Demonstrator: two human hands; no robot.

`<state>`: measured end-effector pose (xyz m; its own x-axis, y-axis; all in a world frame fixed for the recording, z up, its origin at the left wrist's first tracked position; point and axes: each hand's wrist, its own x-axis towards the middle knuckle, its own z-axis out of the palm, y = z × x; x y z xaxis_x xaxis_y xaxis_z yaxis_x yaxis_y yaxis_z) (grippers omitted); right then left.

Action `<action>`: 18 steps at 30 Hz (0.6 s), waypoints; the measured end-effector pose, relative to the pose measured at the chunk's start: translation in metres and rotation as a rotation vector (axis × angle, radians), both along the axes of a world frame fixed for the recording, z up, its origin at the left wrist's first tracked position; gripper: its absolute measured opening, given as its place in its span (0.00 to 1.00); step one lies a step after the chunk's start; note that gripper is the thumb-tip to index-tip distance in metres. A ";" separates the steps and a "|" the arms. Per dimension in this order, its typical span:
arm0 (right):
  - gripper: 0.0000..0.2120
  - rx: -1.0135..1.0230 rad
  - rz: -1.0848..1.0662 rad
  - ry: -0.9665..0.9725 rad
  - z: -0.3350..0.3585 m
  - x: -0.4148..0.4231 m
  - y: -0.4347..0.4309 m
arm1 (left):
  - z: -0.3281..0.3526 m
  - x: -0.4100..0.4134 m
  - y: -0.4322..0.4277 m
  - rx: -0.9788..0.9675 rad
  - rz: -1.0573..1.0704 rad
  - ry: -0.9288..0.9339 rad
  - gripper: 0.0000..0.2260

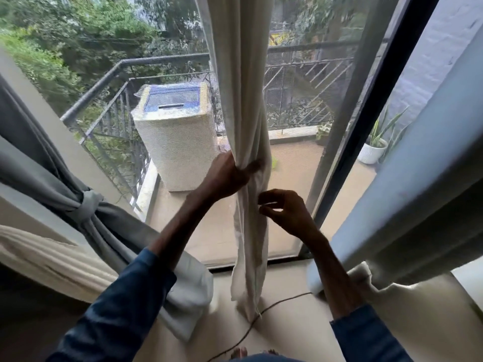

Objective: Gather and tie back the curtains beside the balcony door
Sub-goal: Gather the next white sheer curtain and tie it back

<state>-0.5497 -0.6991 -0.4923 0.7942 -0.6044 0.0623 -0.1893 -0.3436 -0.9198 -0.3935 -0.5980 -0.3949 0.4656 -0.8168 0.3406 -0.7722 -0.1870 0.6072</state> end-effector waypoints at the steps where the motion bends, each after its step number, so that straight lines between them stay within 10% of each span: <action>1: 0.13 0.012 0.012 0.003 -0.005 0.000 0.003 | -0.003 -0.001 -0.001 0.000 0.006 0.011 0.23; 8: 0.26 0.014 0.058 0.186 -0.018 0.004 0.016 | -0.011 0.005 -0.008 -0.002 0.107 -0.049 0.15; 11: 0.14 0.041 0.038 0.110 -0.022 0.002 0.014 | -0.012 0.007 -0.009 -0.019 0.099 -0.080 0.16; 18: 0.10 0.683 -0.098 0.020 -0.003 -0.023 -0.004 | -0.012 0.014 -0.007 -0.016 0.195 -0.223 0.21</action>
